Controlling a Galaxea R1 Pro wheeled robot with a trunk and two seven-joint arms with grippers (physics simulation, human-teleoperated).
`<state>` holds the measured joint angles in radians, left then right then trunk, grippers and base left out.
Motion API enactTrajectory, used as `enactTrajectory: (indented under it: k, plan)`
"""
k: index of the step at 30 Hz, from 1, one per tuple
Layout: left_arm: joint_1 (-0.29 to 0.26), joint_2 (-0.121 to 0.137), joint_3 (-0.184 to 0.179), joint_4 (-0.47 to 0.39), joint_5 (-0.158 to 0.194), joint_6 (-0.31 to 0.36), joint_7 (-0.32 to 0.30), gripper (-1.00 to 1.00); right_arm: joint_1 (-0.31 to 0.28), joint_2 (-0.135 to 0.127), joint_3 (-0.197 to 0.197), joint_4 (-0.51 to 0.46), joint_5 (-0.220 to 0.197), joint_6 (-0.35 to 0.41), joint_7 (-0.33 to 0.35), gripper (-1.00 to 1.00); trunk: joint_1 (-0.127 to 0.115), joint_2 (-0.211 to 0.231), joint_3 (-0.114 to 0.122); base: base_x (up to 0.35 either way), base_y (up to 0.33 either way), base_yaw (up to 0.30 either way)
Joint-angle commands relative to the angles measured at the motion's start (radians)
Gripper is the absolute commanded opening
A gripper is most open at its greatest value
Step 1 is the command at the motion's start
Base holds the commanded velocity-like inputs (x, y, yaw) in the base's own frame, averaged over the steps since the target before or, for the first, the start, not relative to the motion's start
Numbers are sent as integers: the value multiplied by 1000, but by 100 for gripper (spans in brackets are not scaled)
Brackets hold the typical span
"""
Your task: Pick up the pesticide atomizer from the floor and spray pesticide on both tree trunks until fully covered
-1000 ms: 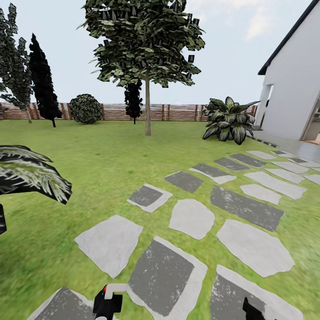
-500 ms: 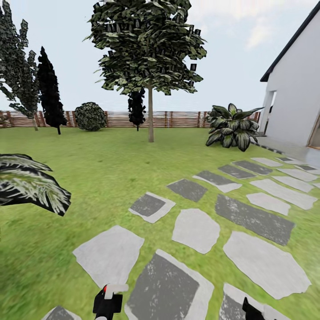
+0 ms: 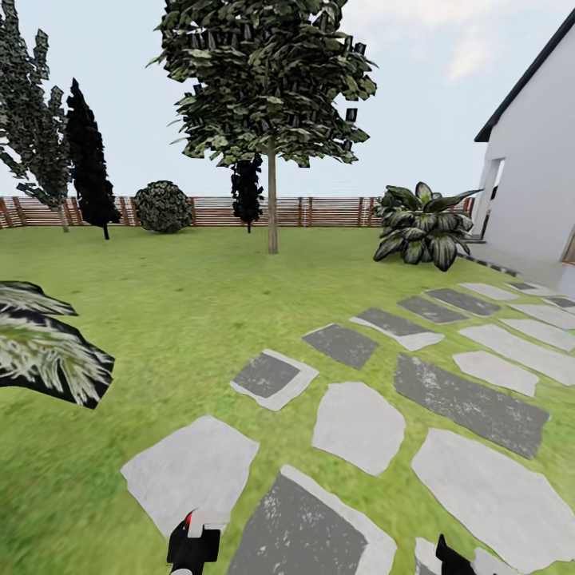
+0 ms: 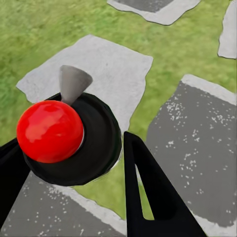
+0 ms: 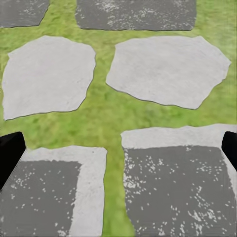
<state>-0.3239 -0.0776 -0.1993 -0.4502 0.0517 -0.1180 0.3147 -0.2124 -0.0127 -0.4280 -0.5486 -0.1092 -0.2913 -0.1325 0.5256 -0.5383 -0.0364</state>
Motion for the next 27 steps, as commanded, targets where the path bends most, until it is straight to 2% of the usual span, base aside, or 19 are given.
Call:
enactTrajectory:
  k: [1, 27]
  plan:
    - [-1, 1, -8, 1, 5, -3, 8, -100, -1, 0, 2, 1, -10, -5, 1, 100, 1, -2, -2, 340, 0, 1]
    - [-1, 1, -8, 1, 5, -3, 7, -100, -1, 0, 3, 1, -11, -5, -1, 100, 1, -2, -2, 340, 0, 0]
